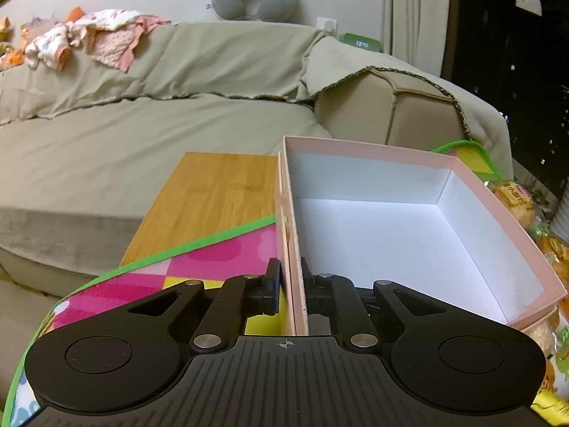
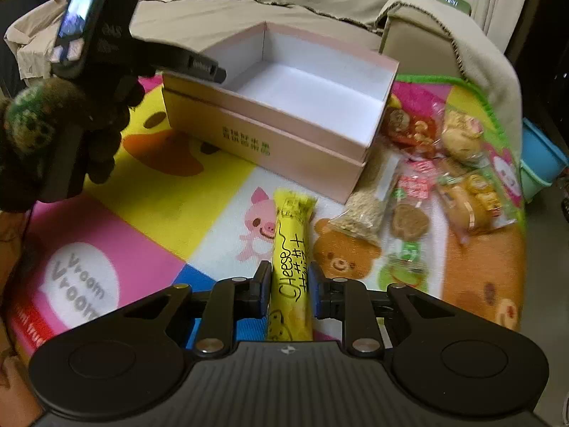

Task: Organize objects
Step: 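Grip the pink box wall with the left tool while the right tool grasps the yellow cheese bar, then lower the yellow cheese bar into the pink box and open the right tool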

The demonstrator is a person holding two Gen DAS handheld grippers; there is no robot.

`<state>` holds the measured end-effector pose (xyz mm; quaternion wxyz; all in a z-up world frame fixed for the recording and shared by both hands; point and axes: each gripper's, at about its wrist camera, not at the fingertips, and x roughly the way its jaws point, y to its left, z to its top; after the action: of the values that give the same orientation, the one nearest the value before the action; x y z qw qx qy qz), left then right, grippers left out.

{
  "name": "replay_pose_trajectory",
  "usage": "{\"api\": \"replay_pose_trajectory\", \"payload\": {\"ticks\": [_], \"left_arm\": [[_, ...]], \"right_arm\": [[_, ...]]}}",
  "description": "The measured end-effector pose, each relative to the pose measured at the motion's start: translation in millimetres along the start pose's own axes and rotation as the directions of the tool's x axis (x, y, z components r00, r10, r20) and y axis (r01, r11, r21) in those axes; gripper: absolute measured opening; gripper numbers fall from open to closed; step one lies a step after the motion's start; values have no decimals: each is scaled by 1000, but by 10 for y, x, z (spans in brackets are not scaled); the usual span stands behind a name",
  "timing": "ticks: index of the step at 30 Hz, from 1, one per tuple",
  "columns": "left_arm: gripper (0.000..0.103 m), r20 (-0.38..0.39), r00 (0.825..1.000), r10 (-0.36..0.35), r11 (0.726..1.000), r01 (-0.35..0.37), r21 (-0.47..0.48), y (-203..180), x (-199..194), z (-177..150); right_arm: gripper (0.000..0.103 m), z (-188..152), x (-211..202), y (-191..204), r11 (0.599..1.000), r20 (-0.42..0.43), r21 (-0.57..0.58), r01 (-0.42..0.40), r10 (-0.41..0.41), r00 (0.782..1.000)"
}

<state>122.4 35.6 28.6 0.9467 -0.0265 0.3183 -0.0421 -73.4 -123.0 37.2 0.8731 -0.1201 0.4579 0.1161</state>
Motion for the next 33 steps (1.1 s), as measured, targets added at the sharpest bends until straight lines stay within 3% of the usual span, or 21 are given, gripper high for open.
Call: {"api": "replay_pose_trajectory", "payload": {"ticks": [3,7,8,9,13,16,22,27,29,31,33], "left_arm": [[11,-3,1000,-8,1000,8,-4,14,2,-7],[11,-5,1000,-18,1000,18,-12,39,11,3],[11,-5,1000,-20,1000,20,-15,44,14,3],[11,-5,1000,-22,1000,22,-19,50,19,4],[12,-6,999,-36,999,36,-37,85,33,-1],[12,-5,999,-40,998,40,-40,99,38,-8],[11,-3,999,-36,999,36,-35,91,41,-16],[12,0,999,-36,999,36,-36,80,39,-22],[12,1,999,-35,999,35,-34,80,42,-23],[12,0,999,-36,999,36,-35,80,38,-29],[12,-2,999,-37,999,37,-34,81,41,-35]], "right_arm": [[20,128,-250,-84,1000,40,27,-4,3,999],[19,549,-629,-272,994,158,106,-38,21,987],[17,670,-678,-319,990,184,126,-57,33,982],[6,811,-699,-364,987,208,141,-76,45,977],[5,1390,-541,-416,971,265,191,-141,88,960],[5,1687,-263,-372,971,223,206,-122,75,972],[6,1492,-187,-238,995,157,97,-14,-2,988],[6,1369,-20,-382,991,80,132,17,-28,996],[12,1356,54,-468,983,64,183,-17,5,998],[30,1328,121,-526,973,53,227,-39,28,998],[32,1297,205,-541,968,32,248,-39,32,999]]}}
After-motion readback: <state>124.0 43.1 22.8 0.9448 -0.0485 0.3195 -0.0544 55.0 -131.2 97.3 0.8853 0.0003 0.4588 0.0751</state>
